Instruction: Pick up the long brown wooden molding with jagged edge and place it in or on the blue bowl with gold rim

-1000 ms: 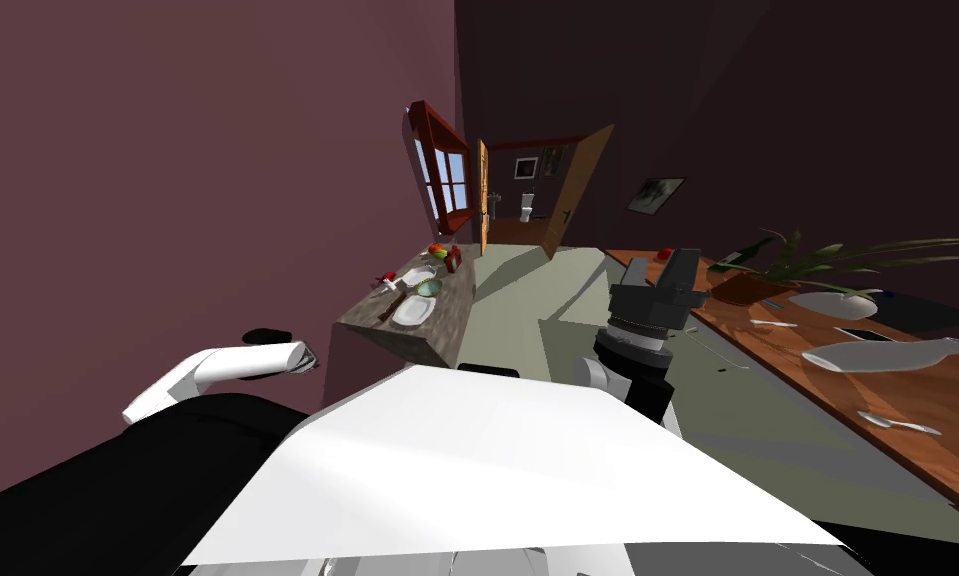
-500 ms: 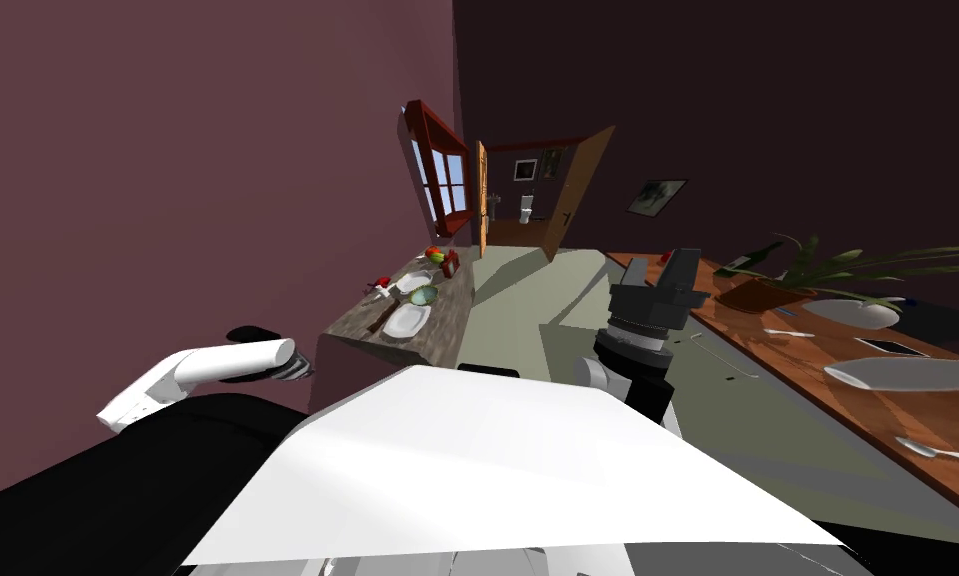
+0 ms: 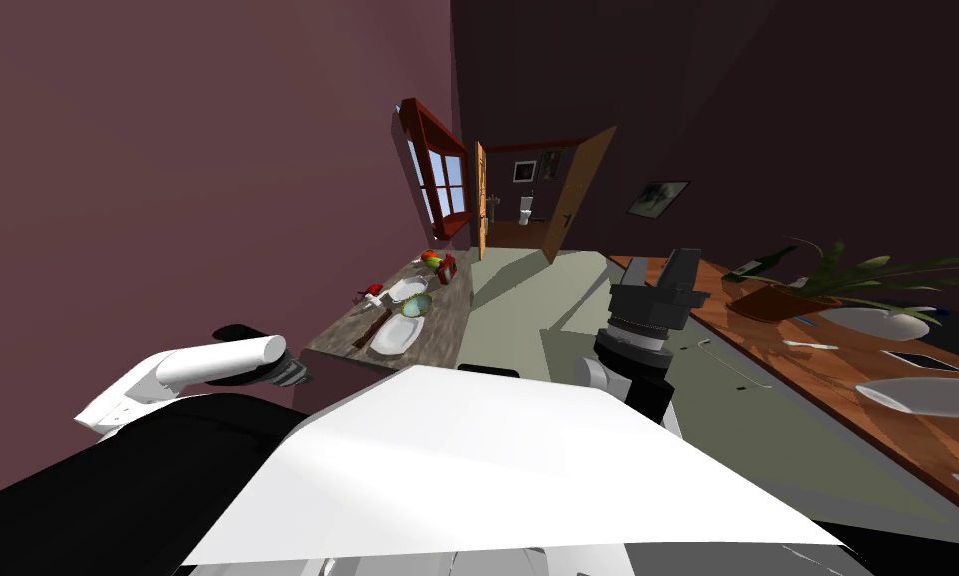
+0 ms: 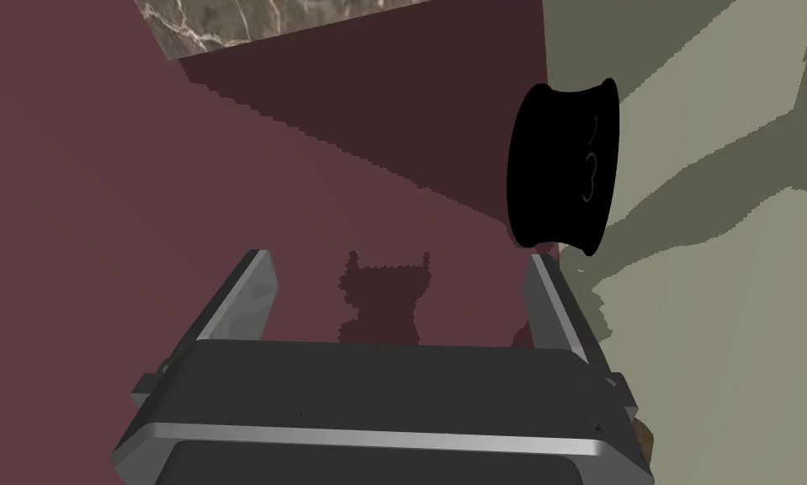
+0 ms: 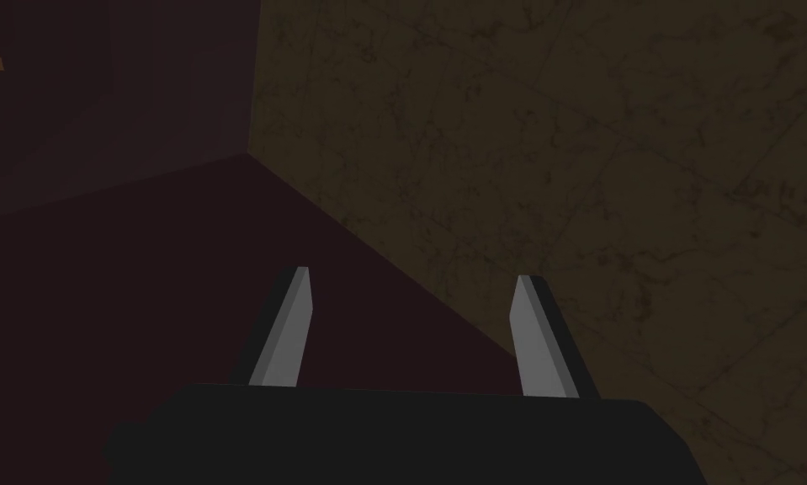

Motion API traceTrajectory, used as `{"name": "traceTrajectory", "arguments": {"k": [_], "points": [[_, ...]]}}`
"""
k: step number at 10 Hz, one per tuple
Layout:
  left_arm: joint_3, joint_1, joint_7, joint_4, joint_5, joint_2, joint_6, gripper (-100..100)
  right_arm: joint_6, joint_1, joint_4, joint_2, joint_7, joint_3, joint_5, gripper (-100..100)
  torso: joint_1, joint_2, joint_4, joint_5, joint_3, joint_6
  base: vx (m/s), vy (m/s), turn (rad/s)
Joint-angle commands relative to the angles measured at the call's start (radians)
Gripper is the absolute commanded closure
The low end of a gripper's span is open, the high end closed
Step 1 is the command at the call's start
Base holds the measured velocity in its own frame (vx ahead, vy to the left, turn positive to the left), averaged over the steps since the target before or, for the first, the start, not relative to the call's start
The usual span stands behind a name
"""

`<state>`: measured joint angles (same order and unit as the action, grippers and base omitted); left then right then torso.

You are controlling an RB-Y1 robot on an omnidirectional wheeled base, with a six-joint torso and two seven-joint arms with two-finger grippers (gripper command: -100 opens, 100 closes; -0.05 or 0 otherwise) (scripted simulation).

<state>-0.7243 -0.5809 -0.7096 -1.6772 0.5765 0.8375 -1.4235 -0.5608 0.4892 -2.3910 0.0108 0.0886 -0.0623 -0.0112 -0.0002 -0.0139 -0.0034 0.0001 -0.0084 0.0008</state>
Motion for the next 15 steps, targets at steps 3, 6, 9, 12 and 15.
{"name": "traceTrajectory", "arguments": {"k": [3,6,9,12,15], "points": [[-0.025,0.011,-0.016,0.021,0.042,0.003,-0.094,-100,0.0,0.0,0.0,0.0,0.0,0.0,0.0,0,0.0,0.006,0.001,0.0,0.003,0.0,0.109,-0.007,-0.007],[-0.059,0.036,-0.039,0.059,0.108,0.007,-0.185,-100,0.0,0.0,0.0,0.0,0.0,0.0,0.0,0,0.002,0.002,0.001,0.0,0.001,0.0,0.189,0.019,-0.014],[-0.073,0.048,-0.049,0.076,0.138,0.007,-0.251,-100,0.0,0.0,0.0,0.0,0.0,0.0,0.0,0,0.0,-0.001,0.0,0.0,0.0,0.0,0.194,-0.015,-0.012],[-0.097,0.07,-0.065,0.103,0.19,0.002,-0.329,-100,0.0,0.0,0.0,0.0,0.0,0.0,0.0,0,0.002,0.0,0.0,0.0,0.0,0.0,0.184,0.021,-0.019],[-0.119,0.093,-0.078,0.13,0.242,-0.009,-0.404,-100,0.0,0.0,0.0,0.0,0.0,0.0,0.0,0,0.002,0.003,0.001,0.0,0.002,0.0,0.168,0.021,-0.017]]}}
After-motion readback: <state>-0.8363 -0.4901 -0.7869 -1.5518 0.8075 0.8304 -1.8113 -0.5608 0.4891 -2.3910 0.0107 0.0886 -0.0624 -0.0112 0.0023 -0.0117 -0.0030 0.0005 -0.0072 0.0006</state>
